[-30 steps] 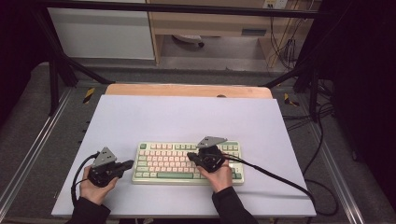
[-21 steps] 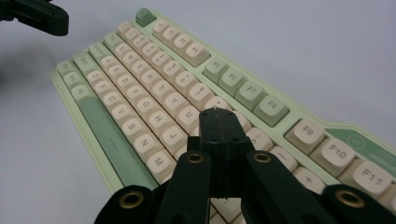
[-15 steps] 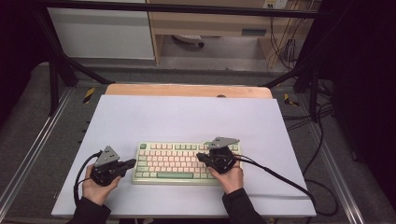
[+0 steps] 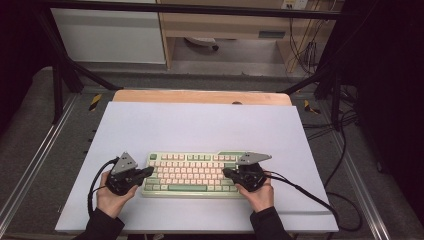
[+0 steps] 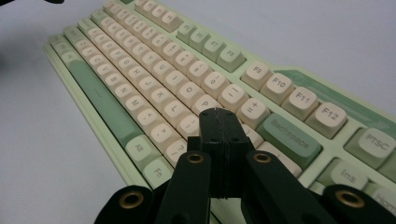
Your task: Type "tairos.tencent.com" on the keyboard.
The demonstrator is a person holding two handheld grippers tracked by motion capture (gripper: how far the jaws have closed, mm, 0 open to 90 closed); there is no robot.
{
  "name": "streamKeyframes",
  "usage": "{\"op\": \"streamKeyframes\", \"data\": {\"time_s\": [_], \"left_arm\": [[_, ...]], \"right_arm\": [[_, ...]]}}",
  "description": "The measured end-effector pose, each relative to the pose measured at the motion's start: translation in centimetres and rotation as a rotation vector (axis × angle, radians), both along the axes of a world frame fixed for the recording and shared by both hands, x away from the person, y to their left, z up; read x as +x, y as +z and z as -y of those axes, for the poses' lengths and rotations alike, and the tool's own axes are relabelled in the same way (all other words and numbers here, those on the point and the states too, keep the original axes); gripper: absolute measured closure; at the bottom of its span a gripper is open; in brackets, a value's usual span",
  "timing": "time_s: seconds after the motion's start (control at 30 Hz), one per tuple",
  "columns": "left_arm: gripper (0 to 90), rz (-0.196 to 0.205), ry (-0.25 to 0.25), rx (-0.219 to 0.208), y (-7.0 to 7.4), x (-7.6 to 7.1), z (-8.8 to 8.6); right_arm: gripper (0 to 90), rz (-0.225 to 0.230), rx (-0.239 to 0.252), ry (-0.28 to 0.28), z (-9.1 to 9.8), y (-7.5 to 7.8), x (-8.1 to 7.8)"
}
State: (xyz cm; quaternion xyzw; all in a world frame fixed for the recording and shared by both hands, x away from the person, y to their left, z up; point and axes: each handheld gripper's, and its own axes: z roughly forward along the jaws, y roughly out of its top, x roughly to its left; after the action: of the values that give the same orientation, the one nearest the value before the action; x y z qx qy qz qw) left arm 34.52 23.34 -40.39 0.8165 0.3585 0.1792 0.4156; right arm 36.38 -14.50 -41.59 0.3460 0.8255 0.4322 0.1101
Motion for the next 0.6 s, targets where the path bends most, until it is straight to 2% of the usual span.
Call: {"op": "streamKeyframes", "data": {"time_s": [0.43, 0.6], "left_arm": [[89.8, -0.009, -0.023, 0.015, -0.1, 1.2, 2.5], [89.8, -0.011, -0.027, 0.017, -0.2, 1.6, 3.2]], "right_arm": [[90.0, 0.003, 0.006, -0.026, 2.6, -0.2, -0.9], [90.0, 0.002, 0.009, -0.032, 3.1, -0.2, -1.1]]}}
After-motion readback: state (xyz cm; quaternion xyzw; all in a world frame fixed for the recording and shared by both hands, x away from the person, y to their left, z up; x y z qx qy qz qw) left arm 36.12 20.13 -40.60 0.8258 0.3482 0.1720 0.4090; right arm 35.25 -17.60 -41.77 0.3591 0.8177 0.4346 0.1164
